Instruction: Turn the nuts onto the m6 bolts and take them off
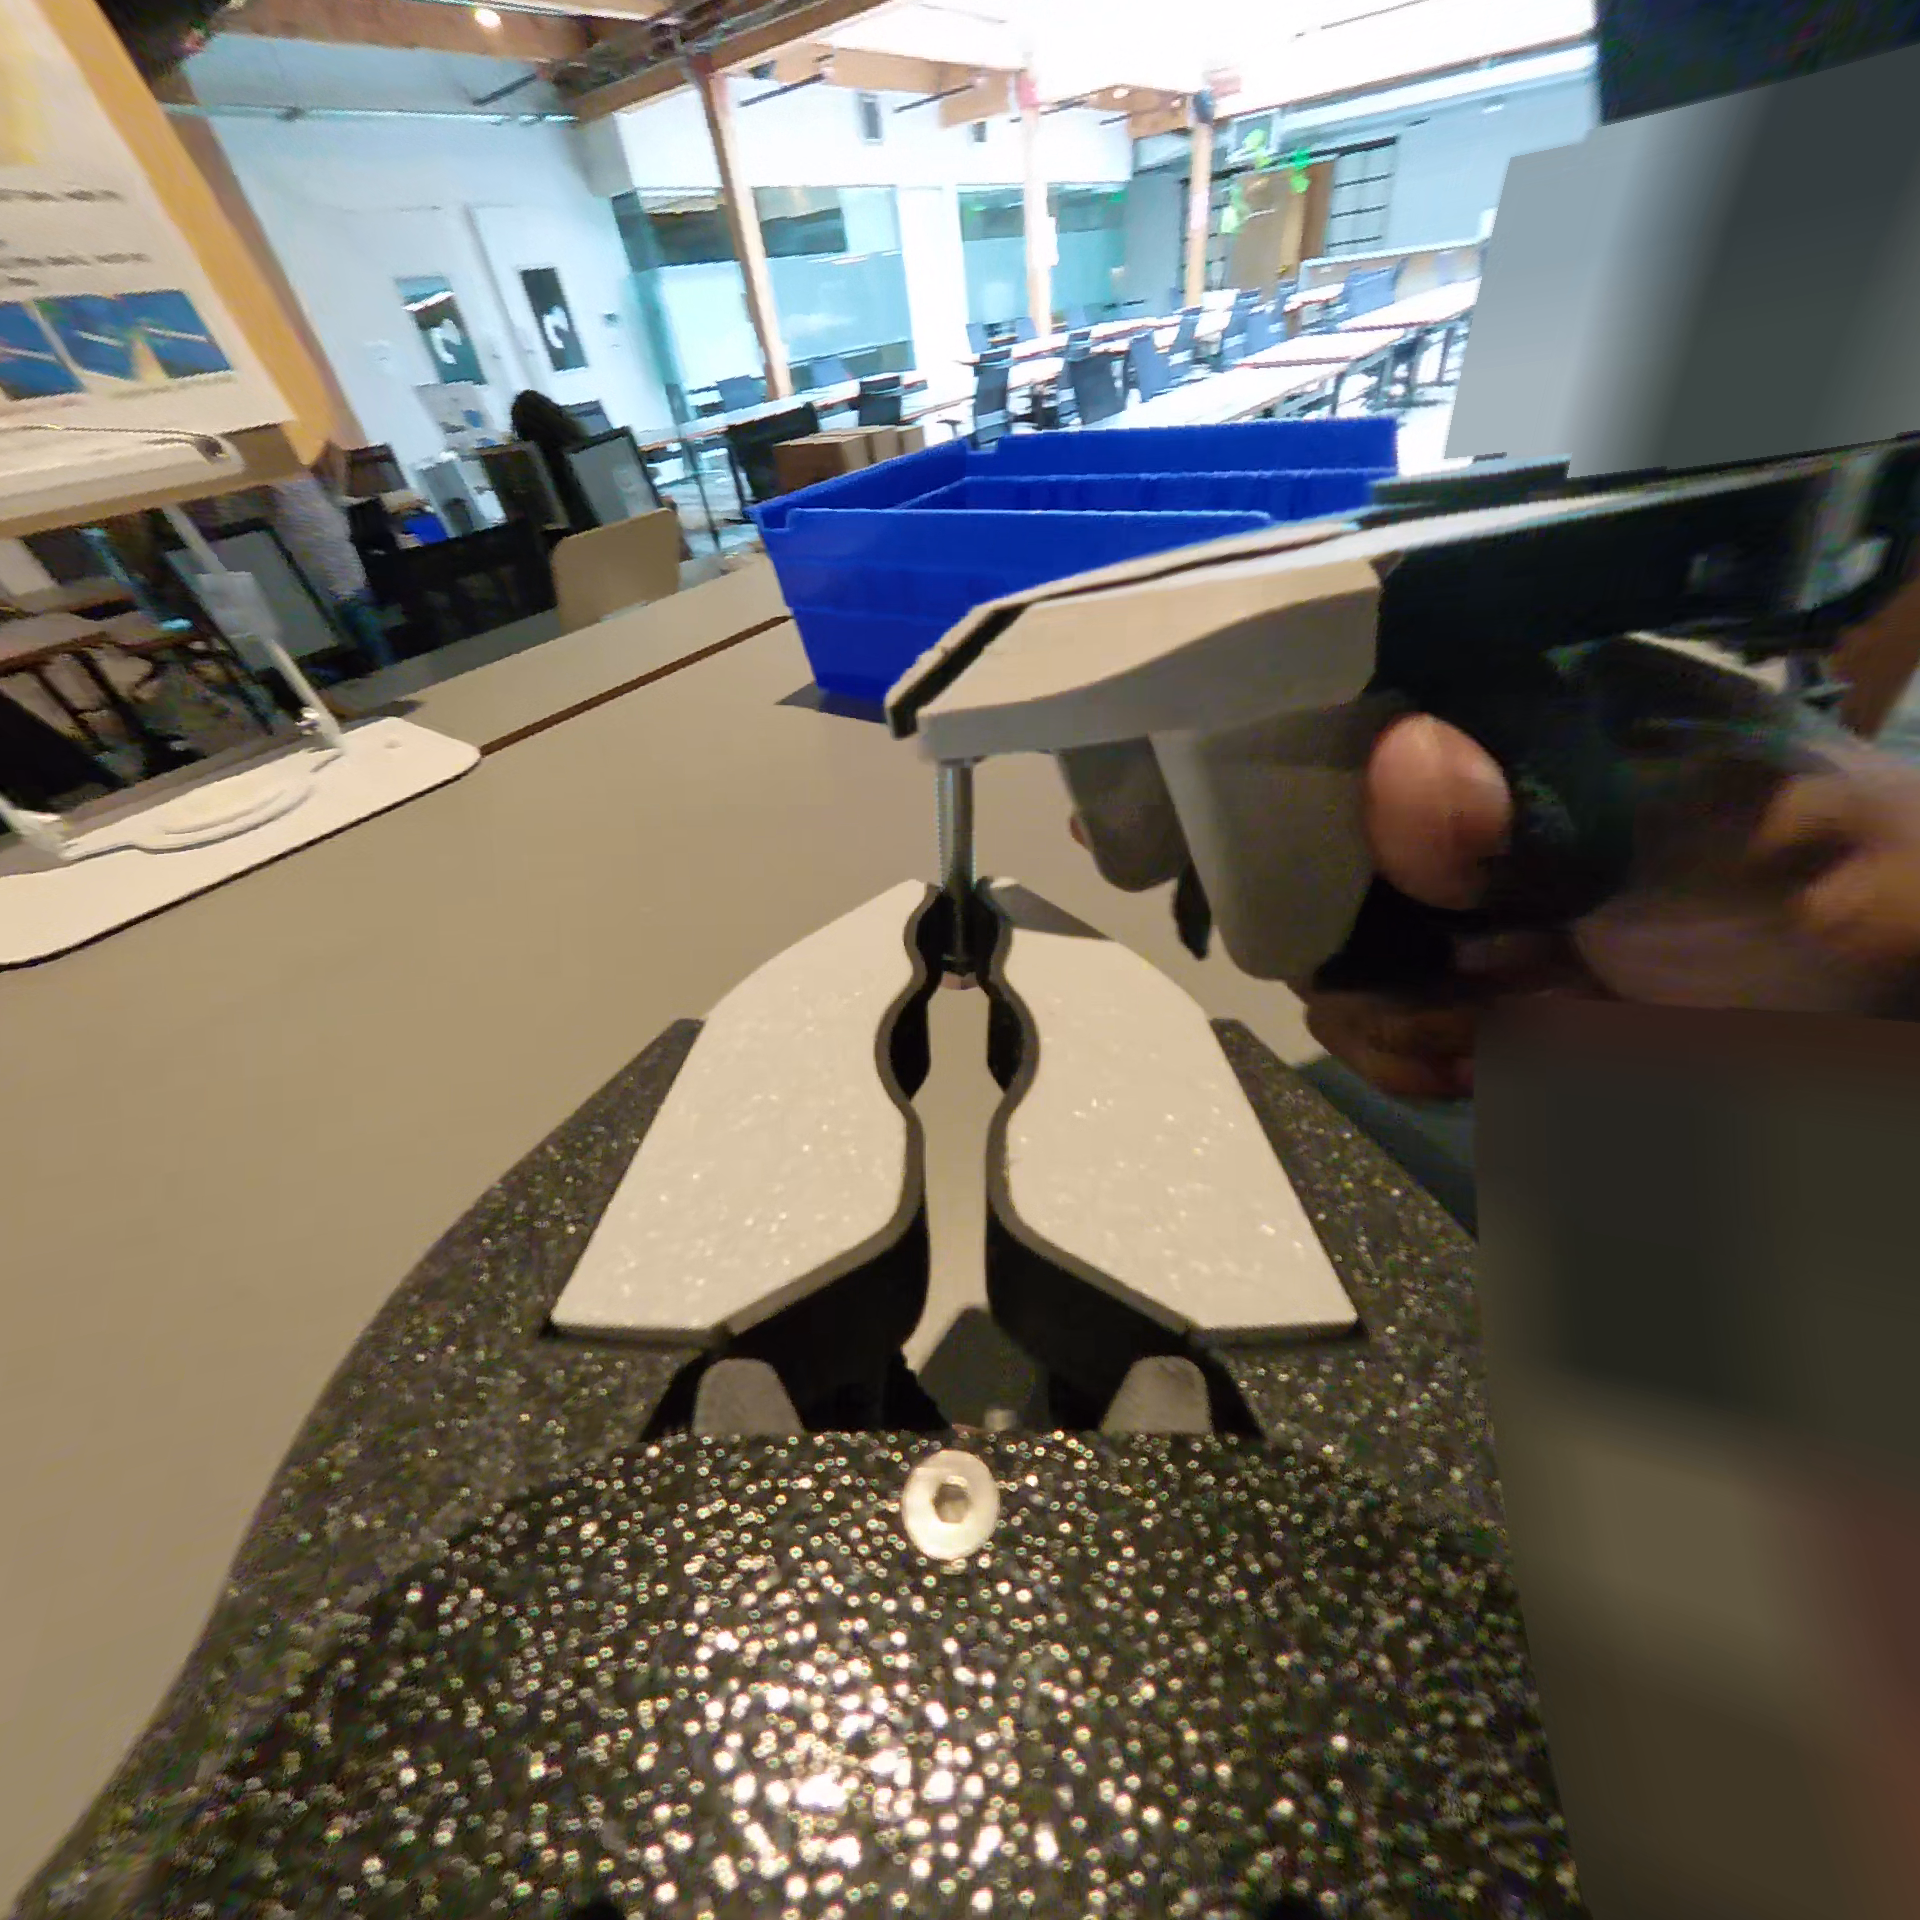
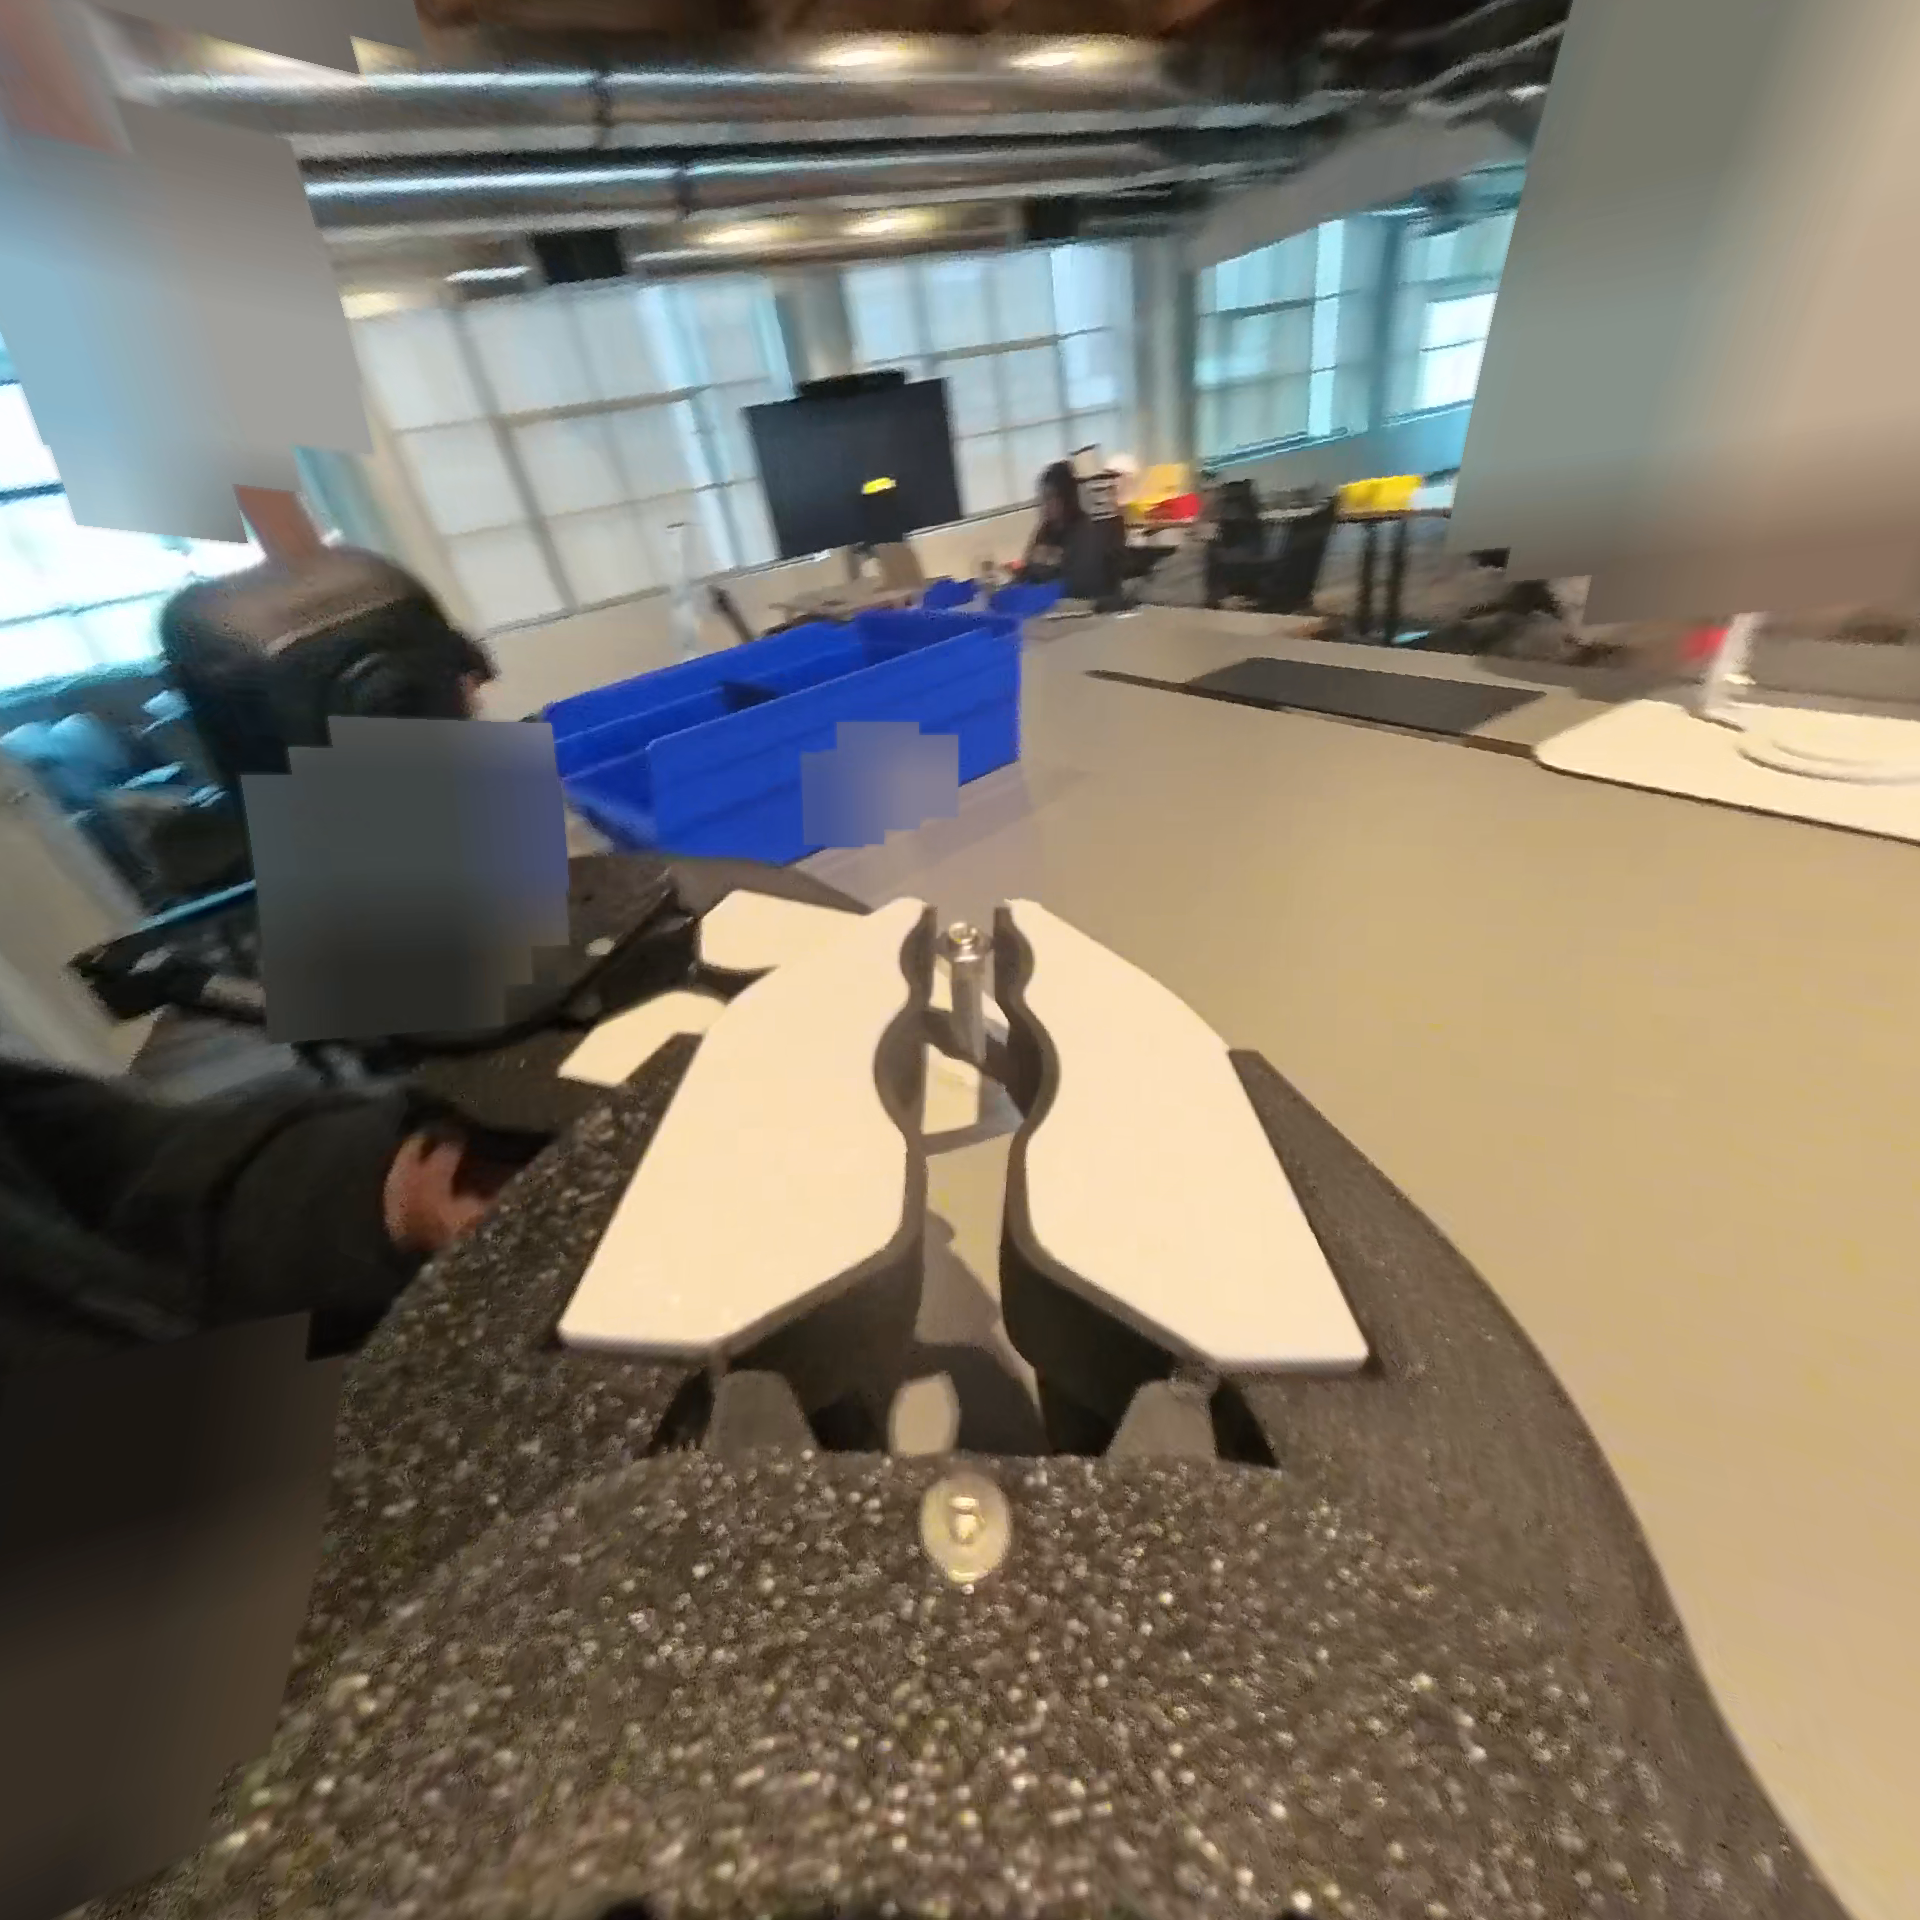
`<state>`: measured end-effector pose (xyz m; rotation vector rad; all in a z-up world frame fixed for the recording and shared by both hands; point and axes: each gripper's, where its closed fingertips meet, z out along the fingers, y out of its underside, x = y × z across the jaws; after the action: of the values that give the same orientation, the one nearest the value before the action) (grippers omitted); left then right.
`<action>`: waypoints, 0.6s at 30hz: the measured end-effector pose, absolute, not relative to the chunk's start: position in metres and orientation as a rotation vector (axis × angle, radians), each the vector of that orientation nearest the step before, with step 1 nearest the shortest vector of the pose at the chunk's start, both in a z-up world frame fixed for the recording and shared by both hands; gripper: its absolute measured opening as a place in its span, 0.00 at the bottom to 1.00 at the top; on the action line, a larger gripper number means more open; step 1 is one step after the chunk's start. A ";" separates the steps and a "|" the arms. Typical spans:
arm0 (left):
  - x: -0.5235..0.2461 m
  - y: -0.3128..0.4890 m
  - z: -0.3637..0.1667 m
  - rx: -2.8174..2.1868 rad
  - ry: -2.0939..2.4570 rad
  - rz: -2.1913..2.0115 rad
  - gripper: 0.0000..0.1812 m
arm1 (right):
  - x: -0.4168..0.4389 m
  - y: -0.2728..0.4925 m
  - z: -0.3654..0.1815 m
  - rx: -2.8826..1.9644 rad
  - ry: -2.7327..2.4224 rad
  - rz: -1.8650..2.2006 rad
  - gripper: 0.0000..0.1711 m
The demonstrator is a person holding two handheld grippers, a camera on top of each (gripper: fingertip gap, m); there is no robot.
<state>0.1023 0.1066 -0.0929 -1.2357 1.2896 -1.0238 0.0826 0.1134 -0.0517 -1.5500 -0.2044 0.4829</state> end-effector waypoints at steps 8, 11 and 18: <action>0.098 0.099 -0.086 -1.185 1.302 -1.146 0.03 | 0.078 0.103 -0.036 -1.452 -0.268 0.521 0.17; 0.095 0.096 -0.083 -1.159 1.309 -1.201 0.03 | 0.079 0.098 -0.039 -1.460 -0.363 0.631 0.18; 0.095 0.082 -0.087 -1.106 1.400 -1.229 0.03 | 0.073 0.087 -0.044 -1.464 -0.554 0.726 0.17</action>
<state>0.0953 0.0820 -0.0868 -1.1061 1.4002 -1.2287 0.0730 0.0874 -0.0441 -1.4637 -0.5542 0.7257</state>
